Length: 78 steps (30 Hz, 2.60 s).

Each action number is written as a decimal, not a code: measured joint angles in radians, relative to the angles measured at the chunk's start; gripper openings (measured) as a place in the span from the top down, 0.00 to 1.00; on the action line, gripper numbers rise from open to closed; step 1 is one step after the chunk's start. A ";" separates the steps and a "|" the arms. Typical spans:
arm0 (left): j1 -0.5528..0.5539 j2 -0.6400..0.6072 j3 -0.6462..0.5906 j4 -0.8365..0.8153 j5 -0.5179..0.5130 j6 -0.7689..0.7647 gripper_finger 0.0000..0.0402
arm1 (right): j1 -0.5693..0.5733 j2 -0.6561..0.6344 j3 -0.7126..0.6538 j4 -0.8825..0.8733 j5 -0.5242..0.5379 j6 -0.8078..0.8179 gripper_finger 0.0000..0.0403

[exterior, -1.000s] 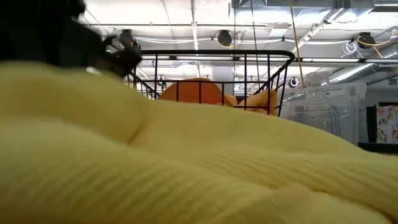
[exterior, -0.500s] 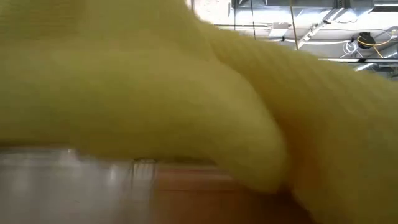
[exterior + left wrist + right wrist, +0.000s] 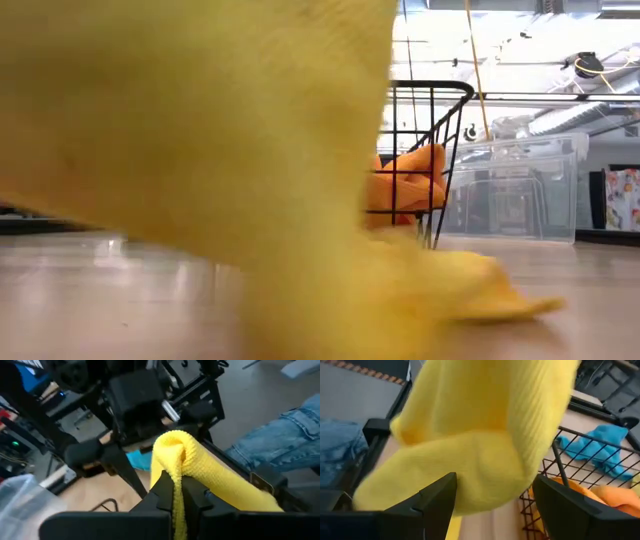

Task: Sort microfiber towel by color & place in baskets
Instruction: Put the bottom yellow microfiber towel into the transparent bin

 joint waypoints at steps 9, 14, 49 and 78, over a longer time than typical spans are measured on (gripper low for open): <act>-0.006 -0.001 0.061 -0.003 -0.030 0.106 0.97 | 0.002 -0.005 0.020 0.100 0.048 -0.166 0.37; 0.003 -0.001 0.069 0.000 -0.022 0.103 0.97 | -0.006 -0.006 0.060 0.097 0.132 -0.196 0.46; -0.139 0.003 0.068 0.138 -0.344 0.030 0.22 | -0.012 -0.008 0.176 0.090 0.396 -0.556 0.99; 0.074 0.089 0.068 -0.094 -0.155 -0.097 0.59 | 0.001 -0.007 0.176 0.092 0.260 -0.474 0.93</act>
